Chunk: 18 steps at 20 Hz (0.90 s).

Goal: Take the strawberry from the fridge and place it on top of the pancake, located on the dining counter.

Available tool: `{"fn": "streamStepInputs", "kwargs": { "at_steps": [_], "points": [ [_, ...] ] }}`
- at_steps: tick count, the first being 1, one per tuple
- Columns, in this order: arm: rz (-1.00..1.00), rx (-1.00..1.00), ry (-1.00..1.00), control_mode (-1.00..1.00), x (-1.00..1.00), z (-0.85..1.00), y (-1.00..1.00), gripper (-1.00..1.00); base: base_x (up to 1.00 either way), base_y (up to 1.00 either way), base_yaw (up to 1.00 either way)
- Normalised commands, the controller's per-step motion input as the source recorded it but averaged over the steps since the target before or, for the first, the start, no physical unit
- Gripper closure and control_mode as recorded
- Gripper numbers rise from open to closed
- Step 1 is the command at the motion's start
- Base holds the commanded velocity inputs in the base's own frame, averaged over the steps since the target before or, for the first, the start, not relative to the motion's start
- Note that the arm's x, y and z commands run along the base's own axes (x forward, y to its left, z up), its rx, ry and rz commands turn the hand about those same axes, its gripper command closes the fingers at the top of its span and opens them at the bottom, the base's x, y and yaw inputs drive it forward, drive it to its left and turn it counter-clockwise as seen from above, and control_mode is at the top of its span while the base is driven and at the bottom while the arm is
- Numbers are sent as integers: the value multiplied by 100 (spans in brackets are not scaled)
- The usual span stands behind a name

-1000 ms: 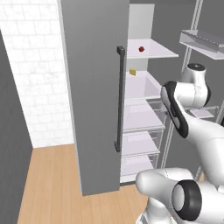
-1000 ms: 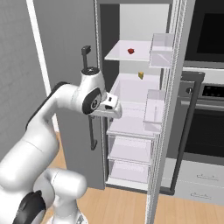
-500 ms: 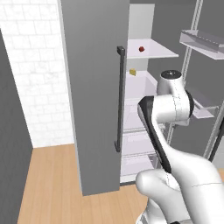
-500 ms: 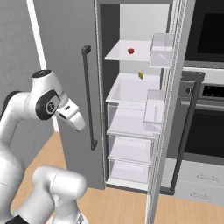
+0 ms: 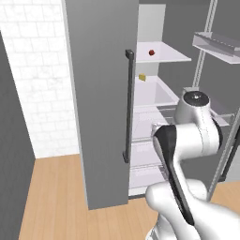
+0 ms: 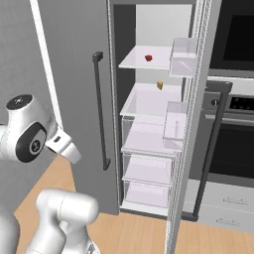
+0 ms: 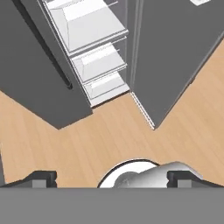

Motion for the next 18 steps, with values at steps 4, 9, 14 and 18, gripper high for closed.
{"fn": "streamStepInputs", "kwargs": {
  "at_steps": [4, 9, 14, 18],
  "points": [
    [46, 9, 1, -100, 18, 0, 0, -100, 0, 0, 0],
    [39, -4, 1, -100, -4, -4, 0, -100, 0, 0, 0],
    [7, -10, 0, -100, -21, -22, 0, -100, 0, 0, 0],
    [0, -3, 0, -100, -25, -22, 0, -100, 0, 0, 0]
  ]
}}
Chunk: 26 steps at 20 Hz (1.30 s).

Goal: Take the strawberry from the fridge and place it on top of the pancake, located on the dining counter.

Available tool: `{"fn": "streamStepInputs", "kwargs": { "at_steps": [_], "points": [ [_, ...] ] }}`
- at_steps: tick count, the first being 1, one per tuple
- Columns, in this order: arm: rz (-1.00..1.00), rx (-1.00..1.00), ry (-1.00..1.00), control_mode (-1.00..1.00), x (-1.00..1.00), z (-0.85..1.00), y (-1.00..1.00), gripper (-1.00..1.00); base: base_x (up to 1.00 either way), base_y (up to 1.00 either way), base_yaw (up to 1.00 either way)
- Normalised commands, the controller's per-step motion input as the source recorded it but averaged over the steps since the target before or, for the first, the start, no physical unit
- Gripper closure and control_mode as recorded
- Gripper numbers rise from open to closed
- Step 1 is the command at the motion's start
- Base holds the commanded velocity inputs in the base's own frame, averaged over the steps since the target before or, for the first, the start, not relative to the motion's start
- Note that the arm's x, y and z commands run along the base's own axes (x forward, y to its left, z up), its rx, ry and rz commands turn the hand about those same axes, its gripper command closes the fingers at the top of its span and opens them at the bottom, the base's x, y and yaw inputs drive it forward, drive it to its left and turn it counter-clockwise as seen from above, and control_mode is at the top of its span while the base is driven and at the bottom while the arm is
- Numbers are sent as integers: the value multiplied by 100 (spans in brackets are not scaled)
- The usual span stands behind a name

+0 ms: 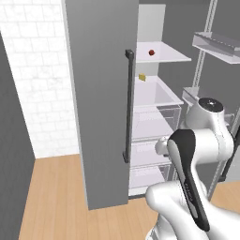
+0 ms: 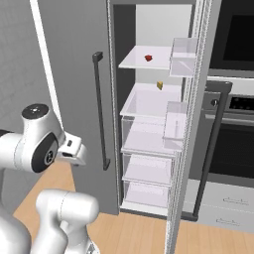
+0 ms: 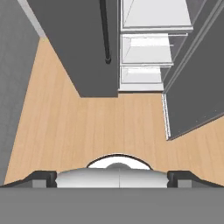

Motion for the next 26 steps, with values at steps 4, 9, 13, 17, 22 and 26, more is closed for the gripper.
{"fn": "streamStepInputs", "kwargs": {
  "at_steps": [4, 9, 13, 17, 22, 26],
  "points": [
    [0, 0, 2, -100, -24, -11, -1, -100, 0, 0, 0],
    [0, 0, 0, -100, 0, 0, 0, -100, 0, 0, 0],
    [0, 0, 0, -100, 0, 0, 0, -100, 0, 0, 0],
    [0, 0, 0, 100, 3, 0, 0, -100, 9, 0, 0],
    [0, 0, 0, 100, 0, 0, 0, -100, 57, 0, 1],
    [0, 0, 0, 100, 0, 0, 0, -100, 59, 0, 2]
  ]
}}
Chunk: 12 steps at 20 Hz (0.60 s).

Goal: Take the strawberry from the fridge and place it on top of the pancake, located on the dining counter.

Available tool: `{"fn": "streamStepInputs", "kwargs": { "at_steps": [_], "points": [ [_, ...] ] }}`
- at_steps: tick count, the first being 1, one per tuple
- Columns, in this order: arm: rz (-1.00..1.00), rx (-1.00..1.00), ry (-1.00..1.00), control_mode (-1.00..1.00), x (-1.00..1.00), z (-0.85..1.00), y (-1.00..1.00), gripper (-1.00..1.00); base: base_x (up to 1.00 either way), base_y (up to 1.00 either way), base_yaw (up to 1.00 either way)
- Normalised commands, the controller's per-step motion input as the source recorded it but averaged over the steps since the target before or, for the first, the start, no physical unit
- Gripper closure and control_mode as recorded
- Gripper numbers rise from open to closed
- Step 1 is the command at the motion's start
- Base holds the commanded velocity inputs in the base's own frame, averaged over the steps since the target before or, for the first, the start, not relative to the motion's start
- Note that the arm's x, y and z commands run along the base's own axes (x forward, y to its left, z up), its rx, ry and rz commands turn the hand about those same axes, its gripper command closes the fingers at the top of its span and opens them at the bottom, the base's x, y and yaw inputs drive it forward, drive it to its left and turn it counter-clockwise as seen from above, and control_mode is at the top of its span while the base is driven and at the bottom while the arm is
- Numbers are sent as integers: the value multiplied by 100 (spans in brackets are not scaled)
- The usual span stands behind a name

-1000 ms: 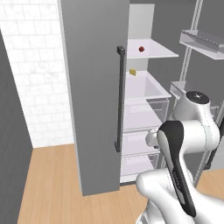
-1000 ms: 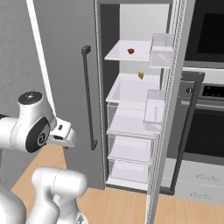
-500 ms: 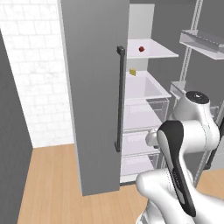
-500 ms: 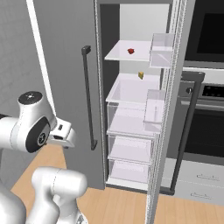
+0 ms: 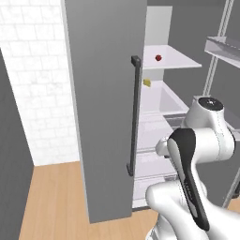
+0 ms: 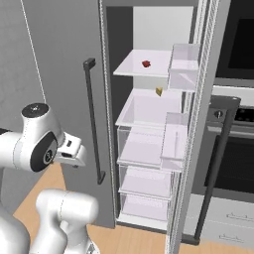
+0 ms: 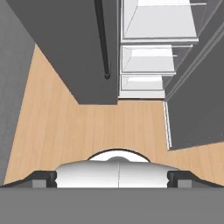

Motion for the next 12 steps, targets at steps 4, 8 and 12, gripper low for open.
{"fn": "streamStepInputs", "kwargs": {
  "at_steps": [4, 8, 12],
  "points": [
    [0, 0, 0, 100, 0, 0, 0, -100, 66, 0, 2],
    [0, 0, 0, 100, 0, 0, 0, -100, 57, 0, 2],
    [0, 0, 0, 100, 0, 0, 0, -100, 22, -15, 0]
  ]
}}
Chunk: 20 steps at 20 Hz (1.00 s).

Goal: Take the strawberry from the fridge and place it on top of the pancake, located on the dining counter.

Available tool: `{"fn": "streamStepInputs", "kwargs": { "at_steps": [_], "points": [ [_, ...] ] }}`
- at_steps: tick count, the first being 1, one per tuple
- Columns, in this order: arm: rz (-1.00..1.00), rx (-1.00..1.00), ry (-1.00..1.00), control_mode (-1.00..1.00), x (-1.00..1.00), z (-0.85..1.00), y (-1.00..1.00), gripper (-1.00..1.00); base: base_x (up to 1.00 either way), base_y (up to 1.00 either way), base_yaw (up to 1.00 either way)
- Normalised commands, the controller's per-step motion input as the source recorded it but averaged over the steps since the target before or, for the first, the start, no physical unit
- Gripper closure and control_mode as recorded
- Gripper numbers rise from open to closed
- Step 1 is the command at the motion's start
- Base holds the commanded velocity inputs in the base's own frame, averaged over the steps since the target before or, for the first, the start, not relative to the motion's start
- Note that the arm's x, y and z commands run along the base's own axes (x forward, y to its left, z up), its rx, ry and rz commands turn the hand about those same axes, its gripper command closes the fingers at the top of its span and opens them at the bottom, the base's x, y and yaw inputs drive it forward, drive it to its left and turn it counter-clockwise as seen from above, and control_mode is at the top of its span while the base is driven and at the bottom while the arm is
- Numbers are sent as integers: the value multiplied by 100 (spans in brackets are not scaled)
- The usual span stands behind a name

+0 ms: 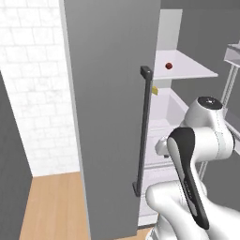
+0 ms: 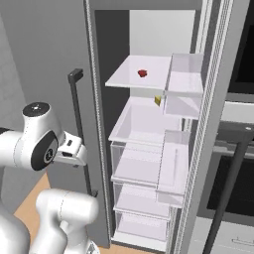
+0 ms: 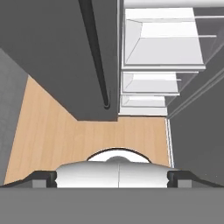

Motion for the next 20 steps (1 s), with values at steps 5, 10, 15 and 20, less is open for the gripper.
{"fn": "streamStepInputs", "kwargs": {
  "at_steps": [5, 10, 15, 20],
  "points": [
    [0, 0, 0, 100, 0, 0, 0, -100, 0, -38, 0],
    [0, 0, 0, 100, 0, 0, 0, -100, 1, -30, -18],
    [0, 0, 0, 100, 0, 0, 0, -100, 4, -21, -37],
    [0, 0, 0, 100, 0, 0, 0, -100, 23, -19, -41]
  ]
}}
